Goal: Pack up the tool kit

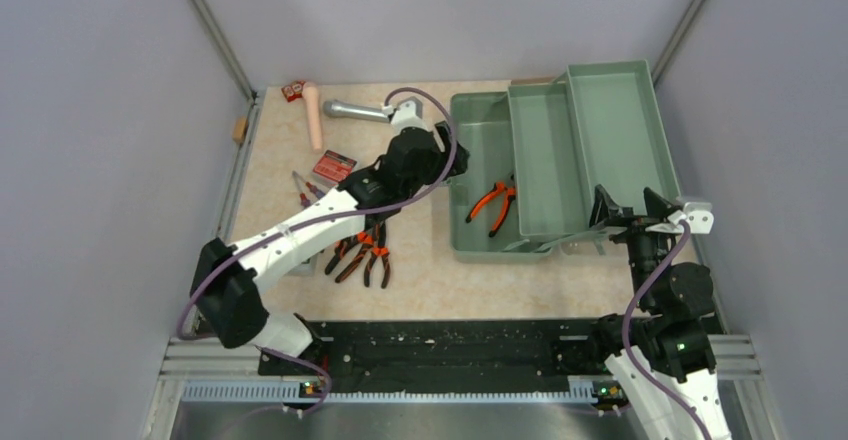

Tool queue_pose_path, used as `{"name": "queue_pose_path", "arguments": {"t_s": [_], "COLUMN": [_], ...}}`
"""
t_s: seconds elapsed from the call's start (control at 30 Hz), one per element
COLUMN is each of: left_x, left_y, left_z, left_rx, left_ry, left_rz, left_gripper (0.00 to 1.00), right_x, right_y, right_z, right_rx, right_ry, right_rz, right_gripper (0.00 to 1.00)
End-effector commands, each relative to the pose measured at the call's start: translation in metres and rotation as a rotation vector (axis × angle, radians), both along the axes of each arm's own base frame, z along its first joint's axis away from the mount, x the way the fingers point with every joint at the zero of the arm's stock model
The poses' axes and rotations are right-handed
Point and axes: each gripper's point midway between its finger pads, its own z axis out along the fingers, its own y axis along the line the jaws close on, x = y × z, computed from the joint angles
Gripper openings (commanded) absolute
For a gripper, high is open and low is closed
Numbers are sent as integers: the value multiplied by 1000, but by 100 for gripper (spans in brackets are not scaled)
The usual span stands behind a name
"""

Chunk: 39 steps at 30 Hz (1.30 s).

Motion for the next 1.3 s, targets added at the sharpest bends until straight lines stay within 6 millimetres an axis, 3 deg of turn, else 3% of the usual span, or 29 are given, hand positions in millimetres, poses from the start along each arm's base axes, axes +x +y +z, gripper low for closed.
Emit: {"name": "queue_pose_path", "arguments": {"t_s": [0.0,0.3,0.47,0.83,0.93,1.2,1.27], "left_x": [-12,-30,-27,-1,5,8,8], "left_y": [73,172,203,194,193,191,189], "left_z": [-19,-87,-131,-181,-188,-204,-204], "left_rx": [223,403,468,508,514,528,518], "left_ry": [25,201,302,404,409,447,449], "left_rz": [123,276,317,290,297,282,278], "left_gripper": [76,75,73,54,45,36,30], "right_x": [-4,-4,-5,-5,-5,-5,-5], "right_y": [0,-3,-3,-4,-3,-5,-5], "right_z": [12,11,12,11,10,10,11], "right_rx": [5,9,9,9,8,10,11], "right_ry": [-49,-48,-53,-51,-51,-53,-57], "right_rz": [2,-11,-12,-16,-15,-23,-22], "right_gripper": [90,90,90,89,89,89,89]}}
